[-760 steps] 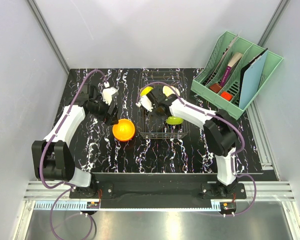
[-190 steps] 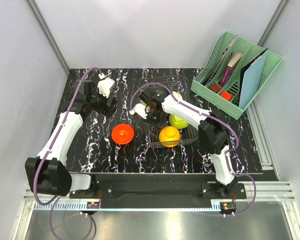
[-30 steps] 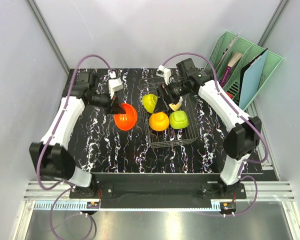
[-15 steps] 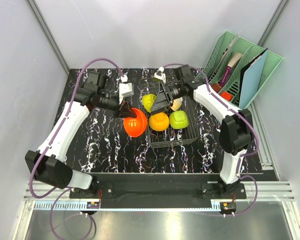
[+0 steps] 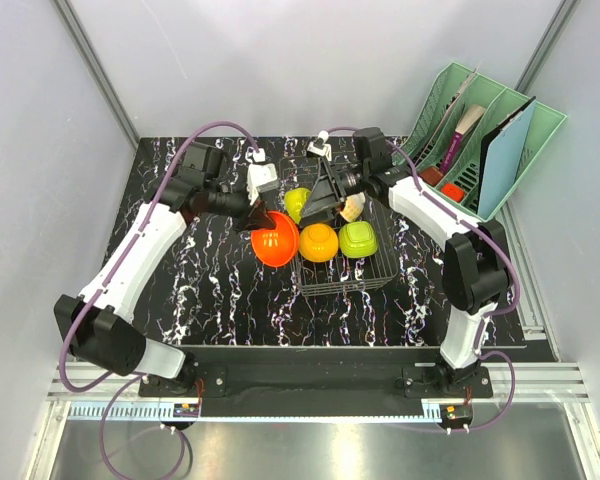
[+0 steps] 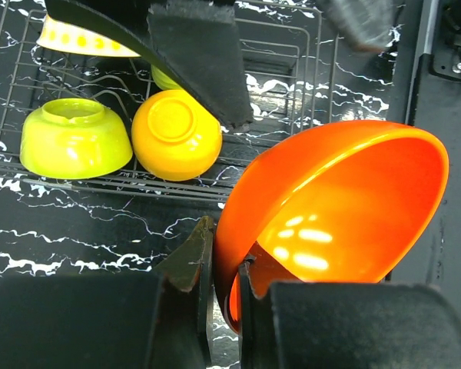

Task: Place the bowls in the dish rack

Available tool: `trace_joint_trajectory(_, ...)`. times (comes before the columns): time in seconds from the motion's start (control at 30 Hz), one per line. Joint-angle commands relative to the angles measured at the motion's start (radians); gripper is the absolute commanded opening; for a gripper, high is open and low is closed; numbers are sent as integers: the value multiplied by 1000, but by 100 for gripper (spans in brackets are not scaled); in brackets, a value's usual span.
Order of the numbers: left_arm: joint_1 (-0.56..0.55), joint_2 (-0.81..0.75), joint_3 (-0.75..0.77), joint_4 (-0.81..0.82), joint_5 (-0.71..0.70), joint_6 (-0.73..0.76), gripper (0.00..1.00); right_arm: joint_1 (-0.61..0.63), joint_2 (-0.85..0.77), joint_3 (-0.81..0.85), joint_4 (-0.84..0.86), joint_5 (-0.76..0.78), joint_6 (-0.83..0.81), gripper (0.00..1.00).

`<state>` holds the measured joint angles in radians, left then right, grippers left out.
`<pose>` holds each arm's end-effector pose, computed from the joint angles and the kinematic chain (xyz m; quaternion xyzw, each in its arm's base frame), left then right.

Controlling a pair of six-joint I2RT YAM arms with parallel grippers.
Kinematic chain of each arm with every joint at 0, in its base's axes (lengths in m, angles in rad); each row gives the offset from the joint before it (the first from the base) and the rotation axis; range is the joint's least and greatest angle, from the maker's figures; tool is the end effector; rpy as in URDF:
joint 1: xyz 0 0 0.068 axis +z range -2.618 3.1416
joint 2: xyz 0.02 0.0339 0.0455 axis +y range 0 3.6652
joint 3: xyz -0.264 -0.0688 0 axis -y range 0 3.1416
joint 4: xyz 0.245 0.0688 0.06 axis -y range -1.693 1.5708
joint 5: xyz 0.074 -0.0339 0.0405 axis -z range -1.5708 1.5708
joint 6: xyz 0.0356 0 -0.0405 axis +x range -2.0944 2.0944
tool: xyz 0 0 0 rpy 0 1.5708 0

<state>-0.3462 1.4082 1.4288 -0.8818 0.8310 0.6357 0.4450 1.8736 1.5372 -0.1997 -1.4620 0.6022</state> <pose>0.2590 -0.1214 0.3647 0.5281 0.6905 -0.3287 0.3691 0.3609 0.2113 0.3015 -0.2784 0.6710 0.6866 0.0288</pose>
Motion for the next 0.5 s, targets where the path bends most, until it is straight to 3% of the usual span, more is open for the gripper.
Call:
trace_joint_trajectory(0.0,-16,1,-4,63,-26,-24,0,-3,-59,18,85,-87,54,100)
trace_joint_trajectory(0.47,-30,14,9,72,-50,-37,0,3,-27,-6,232,-87,162,100)
